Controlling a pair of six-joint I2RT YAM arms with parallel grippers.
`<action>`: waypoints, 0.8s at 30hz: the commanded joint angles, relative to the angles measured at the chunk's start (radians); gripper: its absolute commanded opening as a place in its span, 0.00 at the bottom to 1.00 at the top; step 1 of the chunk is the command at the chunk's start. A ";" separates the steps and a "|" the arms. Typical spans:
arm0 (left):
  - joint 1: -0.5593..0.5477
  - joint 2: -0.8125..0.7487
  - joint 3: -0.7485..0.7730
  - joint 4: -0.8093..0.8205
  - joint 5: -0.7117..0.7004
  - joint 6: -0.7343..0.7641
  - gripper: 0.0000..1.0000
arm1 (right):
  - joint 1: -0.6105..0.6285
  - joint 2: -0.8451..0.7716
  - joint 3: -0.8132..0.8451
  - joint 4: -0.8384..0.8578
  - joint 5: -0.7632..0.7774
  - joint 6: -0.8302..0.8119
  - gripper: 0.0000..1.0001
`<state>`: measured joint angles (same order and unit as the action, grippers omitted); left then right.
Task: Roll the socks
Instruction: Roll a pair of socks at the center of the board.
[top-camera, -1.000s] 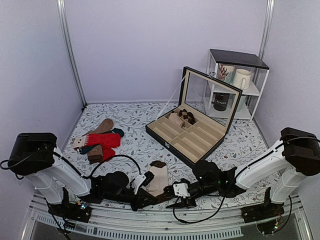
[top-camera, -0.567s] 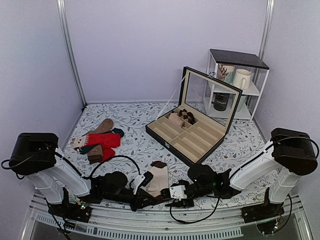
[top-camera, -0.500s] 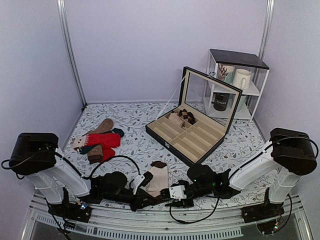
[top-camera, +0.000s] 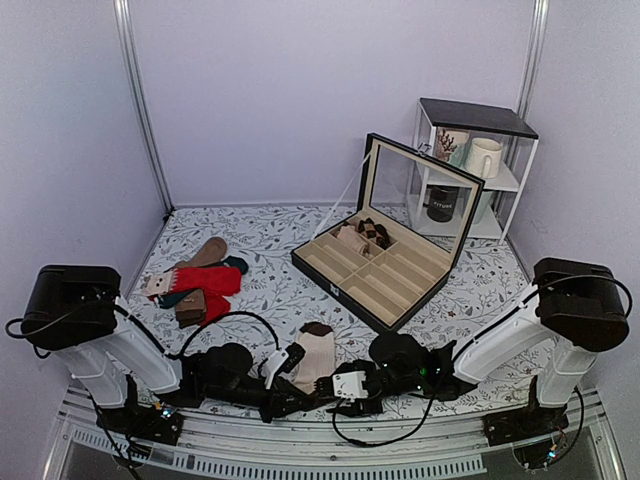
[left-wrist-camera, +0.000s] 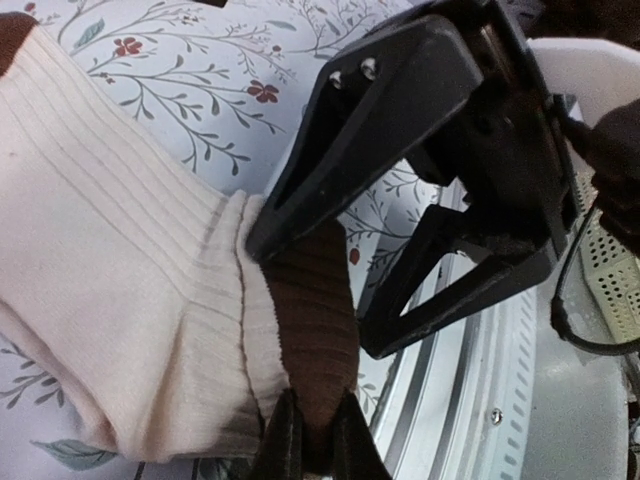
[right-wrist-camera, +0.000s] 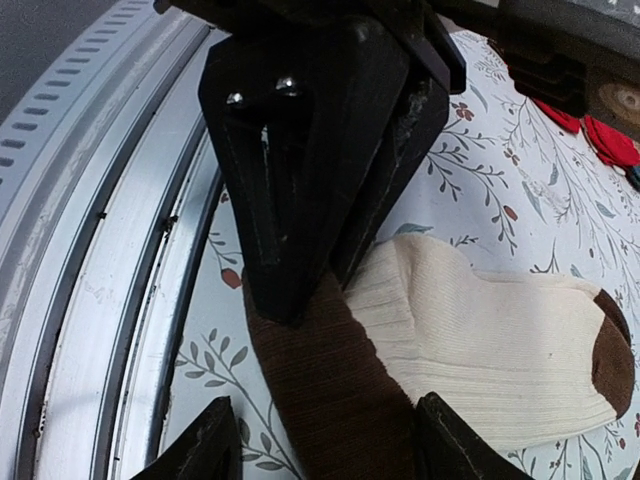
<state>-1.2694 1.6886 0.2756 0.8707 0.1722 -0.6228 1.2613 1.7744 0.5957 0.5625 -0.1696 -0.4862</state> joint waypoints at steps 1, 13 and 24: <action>-0.002 0.060 -0.057 -0.270 0.055 -0.005 0.00 | -0.004 -0.063 0.013 -0.033 0.040 0.013 0.62; -0.001 0.060 -0.056 -0.265 0.057 -0.006 0.00 | -0.020 -0.008 0.050 -0.122 -0.103 -0.019 0.55; 0.002 0.071 -0.055 -0.256 0.059 -0.003 0.00 | -0.017 0.066 0.054 -0.157 -0.049 0.028 0.47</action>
<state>-1.2682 1.6913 0.2733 0.8783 0.1856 -0.6220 1.2430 1.7840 0.6418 0.4656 -0.2432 -0.4862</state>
